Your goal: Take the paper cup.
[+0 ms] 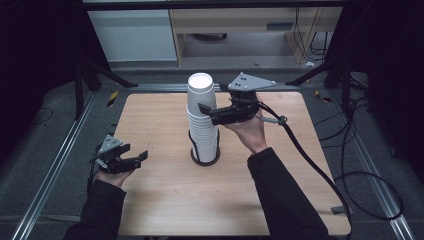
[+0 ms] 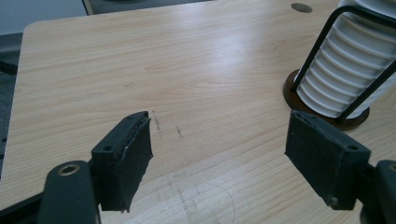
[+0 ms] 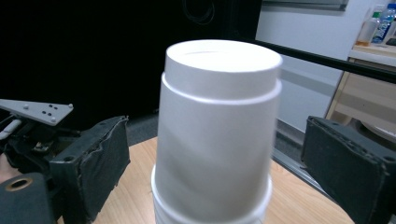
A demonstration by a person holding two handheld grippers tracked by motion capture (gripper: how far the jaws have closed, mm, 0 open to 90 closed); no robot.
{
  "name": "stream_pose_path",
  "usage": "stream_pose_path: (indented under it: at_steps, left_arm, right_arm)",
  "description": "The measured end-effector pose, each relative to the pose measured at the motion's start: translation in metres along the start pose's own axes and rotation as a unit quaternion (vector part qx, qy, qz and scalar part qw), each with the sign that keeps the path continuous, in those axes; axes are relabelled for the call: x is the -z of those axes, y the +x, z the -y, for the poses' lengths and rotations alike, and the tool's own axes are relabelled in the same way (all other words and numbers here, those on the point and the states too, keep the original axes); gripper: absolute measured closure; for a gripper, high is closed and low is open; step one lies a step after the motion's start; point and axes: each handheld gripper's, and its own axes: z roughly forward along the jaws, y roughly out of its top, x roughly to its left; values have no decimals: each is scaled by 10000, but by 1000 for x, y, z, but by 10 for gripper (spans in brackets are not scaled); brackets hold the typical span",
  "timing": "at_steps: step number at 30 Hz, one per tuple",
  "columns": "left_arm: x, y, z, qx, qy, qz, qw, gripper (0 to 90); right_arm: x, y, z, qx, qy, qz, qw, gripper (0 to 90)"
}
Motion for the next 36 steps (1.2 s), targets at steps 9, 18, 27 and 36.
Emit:
stream_pose_path:
  at_steps: [9, 18, 27, 36]
  left_arm:
    - [0, 0, -1, -11, -25, 17, 10000, 218]
    - [-2, -1, 0, -14, 26, 34, 10000, 217]
    - [-2, -1, 0, -8, 42, 40, 10000, 217]
    - [-3, -1, 0, -24, 79, 36, 10000, 216]
  right_arm:
    - [-27, 3, 2, -126, 25, 20, 9999, 67]
    - [-43, 1, 13, -220, 133, 97, 9996, 67]
    - [-48, -1, 18, -221, 252, 84, 9994, 127]
    - [-39, -2, 9, -271, -49, 42, 9996, 146]
